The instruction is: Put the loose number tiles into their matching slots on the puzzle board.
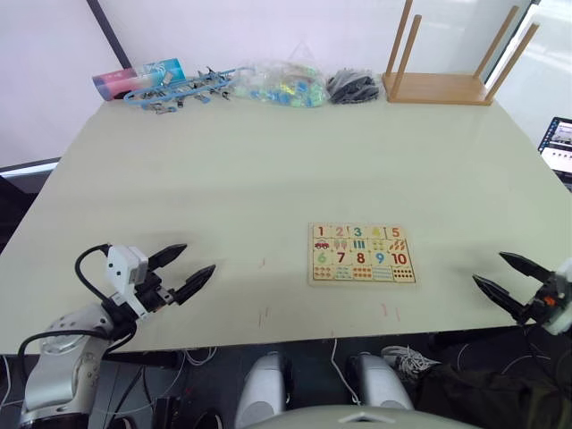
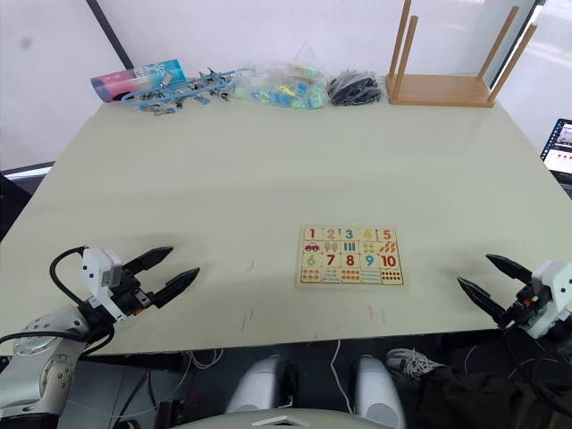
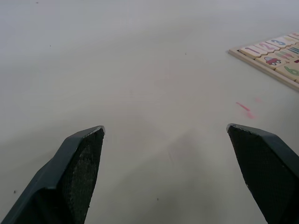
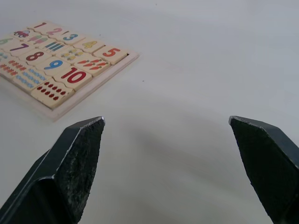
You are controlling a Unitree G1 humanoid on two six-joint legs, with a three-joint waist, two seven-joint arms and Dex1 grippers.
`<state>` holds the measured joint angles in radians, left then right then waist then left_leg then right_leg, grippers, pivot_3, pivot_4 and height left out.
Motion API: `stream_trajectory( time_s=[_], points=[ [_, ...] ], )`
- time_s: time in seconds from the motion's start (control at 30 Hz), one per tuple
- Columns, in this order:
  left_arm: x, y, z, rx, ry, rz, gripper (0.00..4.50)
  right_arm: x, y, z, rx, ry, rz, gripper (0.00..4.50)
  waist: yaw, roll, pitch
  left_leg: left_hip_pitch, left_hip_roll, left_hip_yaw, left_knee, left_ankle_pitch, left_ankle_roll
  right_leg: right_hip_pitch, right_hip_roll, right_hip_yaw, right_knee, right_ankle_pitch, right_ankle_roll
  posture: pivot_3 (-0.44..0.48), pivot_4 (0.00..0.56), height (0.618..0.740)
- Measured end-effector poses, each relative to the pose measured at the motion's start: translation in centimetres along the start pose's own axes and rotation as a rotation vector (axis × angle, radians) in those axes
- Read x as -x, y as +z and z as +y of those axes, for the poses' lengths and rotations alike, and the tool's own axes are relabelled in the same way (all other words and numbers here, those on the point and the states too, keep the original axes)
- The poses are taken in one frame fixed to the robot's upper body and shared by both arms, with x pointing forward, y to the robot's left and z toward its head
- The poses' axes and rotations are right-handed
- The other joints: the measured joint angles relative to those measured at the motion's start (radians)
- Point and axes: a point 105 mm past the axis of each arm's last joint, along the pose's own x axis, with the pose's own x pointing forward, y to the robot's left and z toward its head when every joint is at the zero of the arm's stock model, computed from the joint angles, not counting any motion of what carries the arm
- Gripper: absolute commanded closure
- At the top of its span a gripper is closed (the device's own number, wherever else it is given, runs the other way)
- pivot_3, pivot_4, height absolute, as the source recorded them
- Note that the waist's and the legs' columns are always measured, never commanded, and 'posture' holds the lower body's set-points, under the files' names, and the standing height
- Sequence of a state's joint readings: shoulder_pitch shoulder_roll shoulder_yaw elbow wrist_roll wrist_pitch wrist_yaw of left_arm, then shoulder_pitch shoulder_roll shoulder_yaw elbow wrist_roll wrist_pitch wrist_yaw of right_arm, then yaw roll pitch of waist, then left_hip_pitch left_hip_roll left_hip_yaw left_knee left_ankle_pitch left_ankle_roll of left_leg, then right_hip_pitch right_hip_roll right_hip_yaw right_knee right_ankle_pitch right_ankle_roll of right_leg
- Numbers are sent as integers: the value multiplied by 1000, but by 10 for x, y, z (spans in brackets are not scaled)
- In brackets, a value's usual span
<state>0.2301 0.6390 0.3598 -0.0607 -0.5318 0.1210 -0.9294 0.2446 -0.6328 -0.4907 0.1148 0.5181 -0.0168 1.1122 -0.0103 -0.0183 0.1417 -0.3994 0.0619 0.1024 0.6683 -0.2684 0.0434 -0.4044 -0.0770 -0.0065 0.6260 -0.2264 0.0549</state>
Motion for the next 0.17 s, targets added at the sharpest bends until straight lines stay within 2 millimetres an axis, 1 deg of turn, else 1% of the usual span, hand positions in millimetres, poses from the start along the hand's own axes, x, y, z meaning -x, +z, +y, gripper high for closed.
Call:
stream_trajectory(
  time_s=[0.07,0.17],
  points=[
    [3,-1,1,-1,9,4,0,5,-7,1,-13,-3,14,52,1,0,0,0,0,0,0,0,0,0,-4,-5,0,0,0,0,150,738],
    [3,-2,2,-21,13,21,0,6,-9,0,-14,-7,13,52,0,0,0,0,0,0,0,0,0,-1,-5,-6,0,0,0,0,150,738]
  ],
)
